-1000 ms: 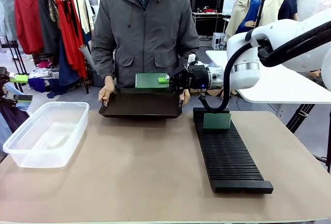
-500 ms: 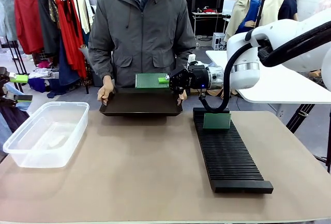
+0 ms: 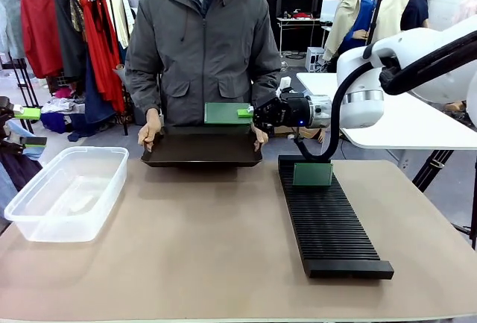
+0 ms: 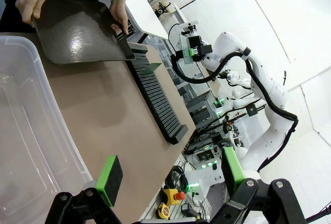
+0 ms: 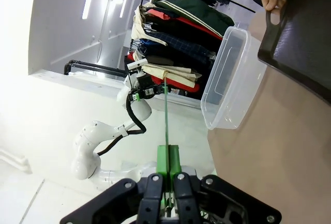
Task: Sort PCBs into racks and boxes based on the side picked up.
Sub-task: If the short side of the Blank PCB is picked up, insert it into the PCB Rack ; if the long side is picked up, place it in the Organizing box.
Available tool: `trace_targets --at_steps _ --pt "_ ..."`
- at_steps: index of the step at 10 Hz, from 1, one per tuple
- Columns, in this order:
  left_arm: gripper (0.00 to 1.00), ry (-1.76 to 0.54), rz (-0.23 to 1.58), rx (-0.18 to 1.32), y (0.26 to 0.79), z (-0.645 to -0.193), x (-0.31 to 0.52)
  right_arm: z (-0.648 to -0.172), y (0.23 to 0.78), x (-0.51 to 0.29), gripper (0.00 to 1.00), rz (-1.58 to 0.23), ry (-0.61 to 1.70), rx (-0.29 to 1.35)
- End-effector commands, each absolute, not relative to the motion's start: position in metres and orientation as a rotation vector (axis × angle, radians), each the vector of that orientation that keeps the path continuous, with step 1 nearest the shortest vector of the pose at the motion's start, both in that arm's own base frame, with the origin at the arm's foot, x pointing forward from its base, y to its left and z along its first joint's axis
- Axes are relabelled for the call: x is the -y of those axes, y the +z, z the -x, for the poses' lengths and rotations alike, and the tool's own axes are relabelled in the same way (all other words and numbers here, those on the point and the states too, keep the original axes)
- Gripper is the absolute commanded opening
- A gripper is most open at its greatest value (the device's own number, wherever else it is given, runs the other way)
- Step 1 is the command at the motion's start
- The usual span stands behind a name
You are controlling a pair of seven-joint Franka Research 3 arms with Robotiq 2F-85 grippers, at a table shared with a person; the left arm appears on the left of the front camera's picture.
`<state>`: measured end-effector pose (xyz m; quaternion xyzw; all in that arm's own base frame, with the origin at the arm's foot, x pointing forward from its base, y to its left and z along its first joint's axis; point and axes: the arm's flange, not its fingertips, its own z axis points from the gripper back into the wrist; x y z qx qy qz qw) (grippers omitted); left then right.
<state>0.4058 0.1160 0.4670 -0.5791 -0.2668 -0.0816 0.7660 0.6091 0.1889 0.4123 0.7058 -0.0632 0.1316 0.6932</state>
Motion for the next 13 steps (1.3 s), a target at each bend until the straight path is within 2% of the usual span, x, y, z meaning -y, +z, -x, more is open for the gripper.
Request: trace_targets --at_steps 1,9,13 --pt "1.00 -0.182 1.265 0.578 0.469 -0.404 -0.116 -0.600 0.413 -0.180 0.00 -1.593 0.301 0.175" --pt "1.00 -0.182 1.265 0.578 0.469 -0.404 -0.116 -0.549 0.388 -0.065 0.00 -1.595 0.529 0.424" --pt "1.00 -0.182 1.265 0.578 0.469 -0.404 -0.116 -0.533 0.365 -0.010 0.00 -1.486 0.601 0.494"
